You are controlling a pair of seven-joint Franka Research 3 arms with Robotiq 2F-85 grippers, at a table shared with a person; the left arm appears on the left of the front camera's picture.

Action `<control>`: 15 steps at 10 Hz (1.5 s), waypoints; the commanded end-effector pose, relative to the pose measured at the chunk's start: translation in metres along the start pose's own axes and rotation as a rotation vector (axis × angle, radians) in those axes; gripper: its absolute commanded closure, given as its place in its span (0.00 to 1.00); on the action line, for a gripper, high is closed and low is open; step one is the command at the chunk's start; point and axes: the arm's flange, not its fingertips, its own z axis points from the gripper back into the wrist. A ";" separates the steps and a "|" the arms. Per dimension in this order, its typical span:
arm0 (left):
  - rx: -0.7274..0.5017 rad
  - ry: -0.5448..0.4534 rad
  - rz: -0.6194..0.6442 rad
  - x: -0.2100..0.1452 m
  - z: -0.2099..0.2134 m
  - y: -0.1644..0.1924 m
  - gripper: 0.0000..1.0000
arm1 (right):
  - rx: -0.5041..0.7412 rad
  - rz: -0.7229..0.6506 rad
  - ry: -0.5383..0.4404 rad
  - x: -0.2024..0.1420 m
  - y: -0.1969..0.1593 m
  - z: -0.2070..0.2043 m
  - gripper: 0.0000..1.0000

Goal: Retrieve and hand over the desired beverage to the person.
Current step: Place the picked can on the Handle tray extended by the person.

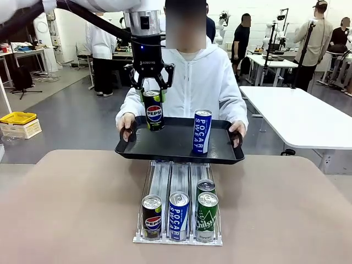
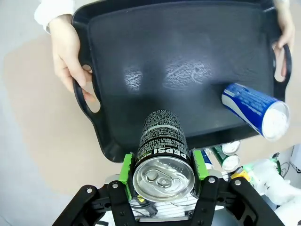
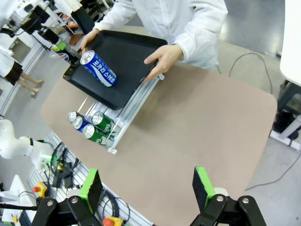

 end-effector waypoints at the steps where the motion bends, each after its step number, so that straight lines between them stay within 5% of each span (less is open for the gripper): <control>1: 0.019 0.030 0.016 0.015 0.004 -0.007 0.42 | 0.019 0.005 -0.014 0.001 0.000 -0.002 0.00; 13: 0.067 0.093 -0.060 0.012 -0.059 -0.013 0.42 | 0.019 0.005 -0.014 0.001 0.000 -0.002 0.00; 15: 0.062 0.091 -0.070 0.011 -0.059 -0.012 0.22 | 0.019 0.005 -0.014 0.001 0.000 -0.002 0.00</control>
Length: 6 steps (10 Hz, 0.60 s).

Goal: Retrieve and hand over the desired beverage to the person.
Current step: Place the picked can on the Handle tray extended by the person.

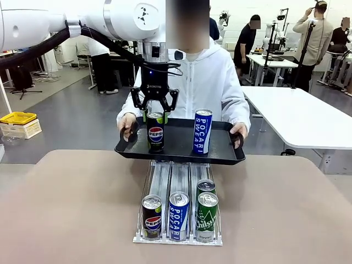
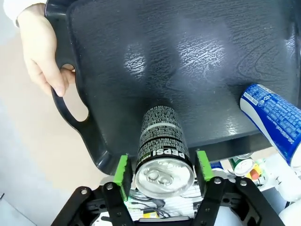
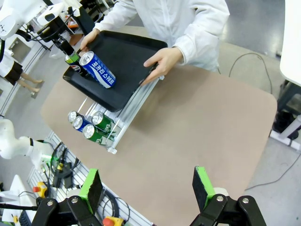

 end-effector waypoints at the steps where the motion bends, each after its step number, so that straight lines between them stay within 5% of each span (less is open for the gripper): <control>1: 0.017 -0.025 -0.030 -0.003 0.002 0.001 0.14 | 0.019 0.005 -0.014 0.001 0.000 -0.001 0.00; 2: 0.016 -0.025 -0.032 -0.003 0.002 0.002 0.00 | 0.019 0.005 -0.014 0.001 0.000 -0.001 0.00; 6: 0.013 -0.027 -0.035 -0.004 0.006 0.002 0.00 | 0.019 0.005 -0.014 0.001 0.000 -0.001 0.00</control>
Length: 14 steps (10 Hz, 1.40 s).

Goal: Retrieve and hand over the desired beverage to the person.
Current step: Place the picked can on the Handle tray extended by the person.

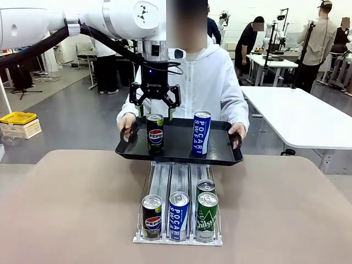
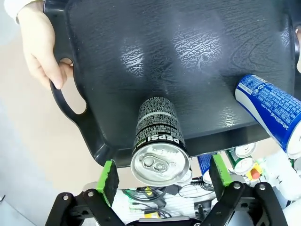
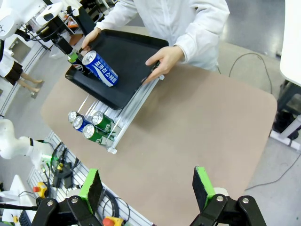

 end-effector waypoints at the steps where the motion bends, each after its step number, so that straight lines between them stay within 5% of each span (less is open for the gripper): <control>1: 0.007 -0.023 -0.027 -0.004 0.005 0.003 0.00 | 0.019 0.005 -0.014 0.001 0.000 -0.001 0.00; 3: -0.027 -0.054 -0.078 -0.027 0.023 0.011 0.00 | 0.019 0.005 -0.014 0.001 0.000 -0.001 0.00; 8: -0.088 -0.204 -0.288 -0.155 0.025 0.071 0.00 | 0.019 0.005 -0.014 0.001 0.000 -0.001 0.00; 11: -0.138 -0.260 -0.312 -0.192 0.025 0.095 0.00 | 0.019 0.005 -0.014 0.001 0.000 -0.001 0.00; 14: -0.133 -0.250 -0.272 -0.191 0.024 0.104 0.00 | 0.019 0.005 -0.014 0.001 0.000 -0.001 0.00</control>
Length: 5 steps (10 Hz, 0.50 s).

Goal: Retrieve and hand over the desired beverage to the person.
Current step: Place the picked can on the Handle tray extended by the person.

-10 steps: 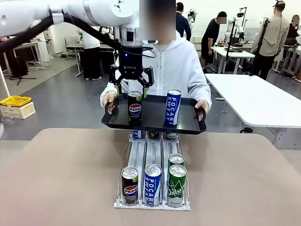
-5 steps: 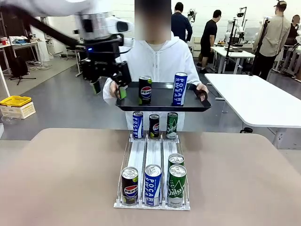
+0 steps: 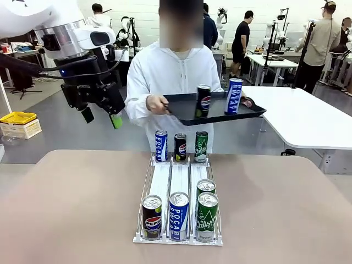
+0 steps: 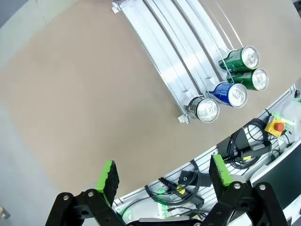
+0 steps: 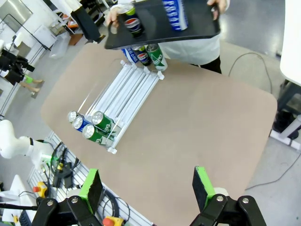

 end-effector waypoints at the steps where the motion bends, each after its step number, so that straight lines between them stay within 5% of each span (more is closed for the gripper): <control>1: 0.000 -0.002 -0.005 0.000 0.001 -0.003 0.00 | 0.019 0.006 -0.016 0.000 0.000 -0.001 0.00; 5: 0.000 -0.002 -0.005 0.000 0.001 -0.003 0.00 | 0.019 0.006 -0.016 0.000 0.000 -0.001 0.00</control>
